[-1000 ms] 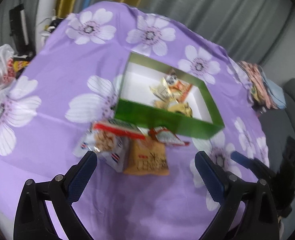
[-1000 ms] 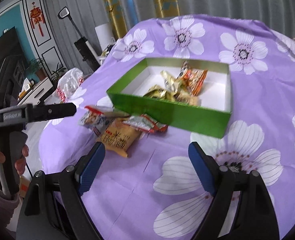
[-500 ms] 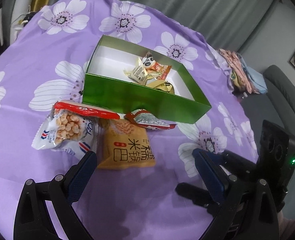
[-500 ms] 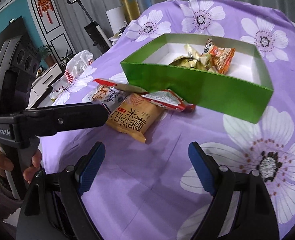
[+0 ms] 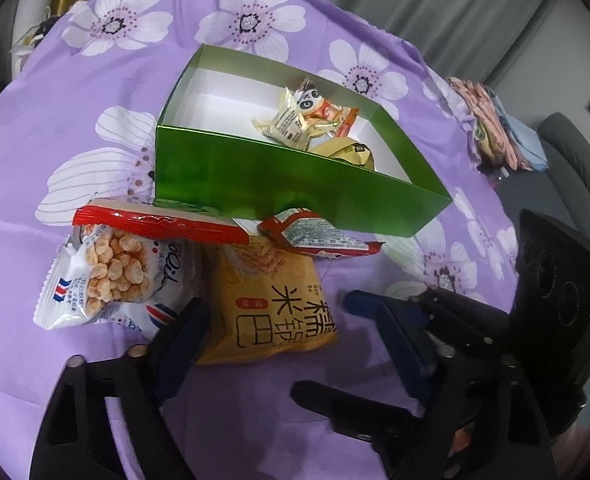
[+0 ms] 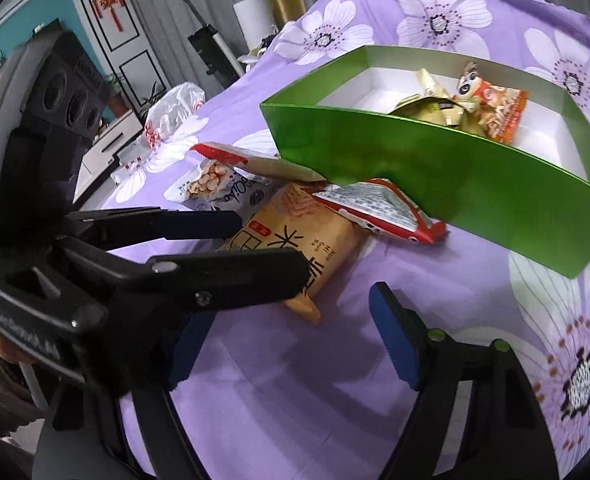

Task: Organize snacks
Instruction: 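Grasp the yellow rice-cracker bag with the left tool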

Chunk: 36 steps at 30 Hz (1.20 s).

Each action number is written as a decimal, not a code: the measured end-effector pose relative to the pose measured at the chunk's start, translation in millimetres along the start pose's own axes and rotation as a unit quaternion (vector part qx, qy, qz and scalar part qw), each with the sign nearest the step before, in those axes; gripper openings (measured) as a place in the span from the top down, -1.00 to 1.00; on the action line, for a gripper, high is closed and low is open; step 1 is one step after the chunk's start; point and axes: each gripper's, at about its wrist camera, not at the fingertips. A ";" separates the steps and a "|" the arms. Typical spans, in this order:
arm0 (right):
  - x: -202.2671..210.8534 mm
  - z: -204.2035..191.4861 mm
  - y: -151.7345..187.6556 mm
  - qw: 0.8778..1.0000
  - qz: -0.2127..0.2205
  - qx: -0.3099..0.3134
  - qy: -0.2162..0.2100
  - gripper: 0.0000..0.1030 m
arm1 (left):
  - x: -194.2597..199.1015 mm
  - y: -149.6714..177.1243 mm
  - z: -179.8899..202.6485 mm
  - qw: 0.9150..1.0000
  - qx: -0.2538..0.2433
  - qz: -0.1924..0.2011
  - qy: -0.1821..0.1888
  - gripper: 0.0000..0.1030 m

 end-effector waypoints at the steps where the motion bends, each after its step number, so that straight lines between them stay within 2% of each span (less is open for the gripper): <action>1: -2.1 -0.1 -0.9 1.000 -0.003 0.002 -0.001 -0.41 | -1.4 -0.6 -0.8 1.000 0.000 -0.003 0.000 -0.50; 3: -6.8 -0.3 -2.8 1.000 -0.009 0.009 0.000 -0.32 | -4.9 -1.1 -2.9 1.000 0.002 -0.010 -0.003 -0.45; 4: -8.9 -0.5 -3.9 1.000 -0.010 0.013 0.002 -0.31 | -6.2 -1.1 -4.1 1.000 0.004 -0.013 -0.004 -0.34; 7: -15.7 -0.9 -7.3 0.999 -0.024 0.022 0.008 -0.23 | -7.1 -1.3 -7.5 1.000 0.011 -0.016 -0.001 -0.23; 11: -18.7 -4.7 -10.5 0.998 -0.030 0.046 0.011 -0.12 | -6.4 -0.3 -12.6 0.999 0.026 -0.018 0.000 0.01; 16: -18.9 -4.1 -10.3 0.998 -0.032 0.055 0.011 0.03 | -5.8 0.8 -15.2 0.999 0.037 -0.019 -0.005 0.01; 21: -15.8 -3.9 -8.2 0.998 -0.035 0.048 0.007 0.35 | 0.9 -0.9 -7.0 0.999 0.023 -0.017 -0.029 0.02; 29: 8.5 -11.5 2.3 0.999 -0.015 0.029 -0.008 0.40 | 22.8 6.5 18.8 0.999 -0.001 -0.007 -0.054 0.02; 36: 46.2 -22.3 5.2 0.999 0.012 0.031 -0.015 0.41 | 47.1 4.4 43.0 0.998 -0.026 0.010 -0.050 0.02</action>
Point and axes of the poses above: each gripper's, at about its wrist camera, not at the fingertips, and x roughly against the way its jaws point, z to its right, y to its underside, and after that the axes turned 8 degrees about -x, right-handed
